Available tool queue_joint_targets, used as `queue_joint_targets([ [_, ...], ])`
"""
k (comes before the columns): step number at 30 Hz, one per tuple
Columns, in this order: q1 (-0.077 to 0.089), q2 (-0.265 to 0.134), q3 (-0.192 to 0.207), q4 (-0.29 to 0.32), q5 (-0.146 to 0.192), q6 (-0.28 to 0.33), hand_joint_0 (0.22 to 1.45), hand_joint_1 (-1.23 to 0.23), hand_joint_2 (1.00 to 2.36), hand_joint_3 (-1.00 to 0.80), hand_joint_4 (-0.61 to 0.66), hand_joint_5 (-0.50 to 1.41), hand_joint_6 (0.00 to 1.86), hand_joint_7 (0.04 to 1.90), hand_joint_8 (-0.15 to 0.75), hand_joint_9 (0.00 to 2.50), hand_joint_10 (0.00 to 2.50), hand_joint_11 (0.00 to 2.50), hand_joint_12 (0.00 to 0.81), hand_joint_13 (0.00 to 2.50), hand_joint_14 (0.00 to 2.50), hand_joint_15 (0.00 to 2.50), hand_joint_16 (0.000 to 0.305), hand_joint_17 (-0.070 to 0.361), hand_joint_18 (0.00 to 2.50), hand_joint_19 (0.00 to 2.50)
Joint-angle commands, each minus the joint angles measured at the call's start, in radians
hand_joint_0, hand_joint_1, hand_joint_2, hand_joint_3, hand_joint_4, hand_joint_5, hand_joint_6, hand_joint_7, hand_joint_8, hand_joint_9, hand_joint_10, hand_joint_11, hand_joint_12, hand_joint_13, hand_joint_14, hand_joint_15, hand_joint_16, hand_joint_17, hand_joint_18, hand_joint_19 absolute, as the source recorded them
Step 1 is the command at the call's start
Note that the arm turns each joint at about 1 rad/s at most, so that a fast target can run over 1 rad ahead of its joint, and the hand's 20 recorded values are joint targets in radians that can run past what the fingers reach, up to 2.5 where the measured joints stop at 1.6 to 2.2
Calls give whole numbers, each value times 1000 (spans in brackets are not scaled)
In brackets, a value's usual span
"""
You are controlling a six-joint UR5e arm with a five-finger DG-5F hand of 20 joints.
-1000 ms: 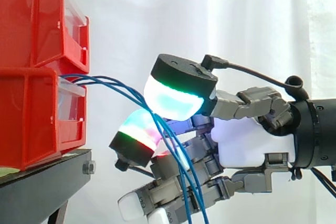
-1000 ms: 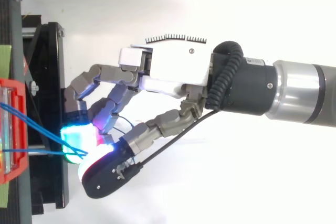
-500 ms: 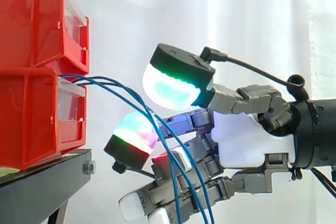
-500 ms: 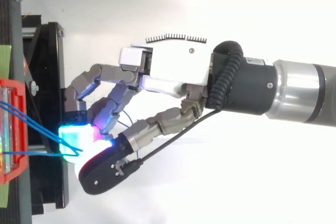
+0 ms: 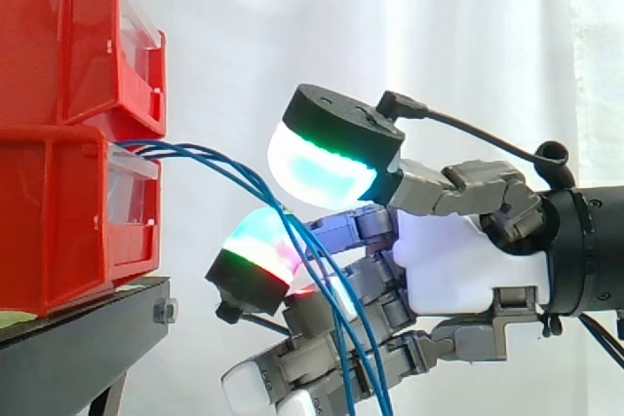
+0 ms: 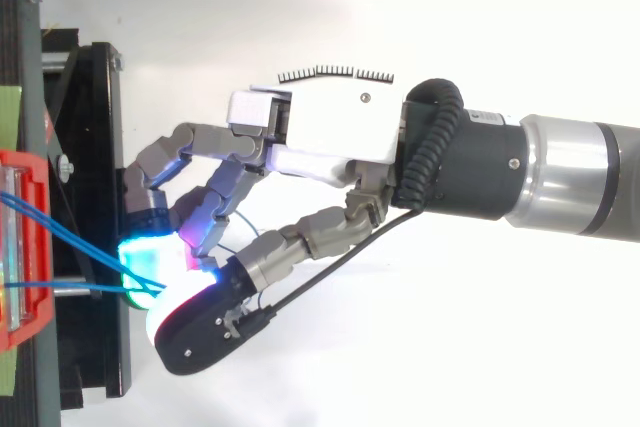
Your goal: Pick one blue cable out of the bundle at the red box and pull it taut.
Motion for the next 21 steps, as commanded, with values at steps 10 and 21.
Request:
queue_joint_targets([
  [10, 0, 0, -1, 0, 0, 0, 690, -895, 1013, -326, 122, -128, 906, 1212, 372, 1135, 15, 1189, 376, 766, 15, 404, 51, 114, 726, 431],
  [21, 0, 0, -2, 0, -2, 0, 827, -997, 1000, -500, 73, -156, 934, 1139, 354, 1083, 15, 1177, 371, 757, 15, 394, 50, 113, 727, 368],
])
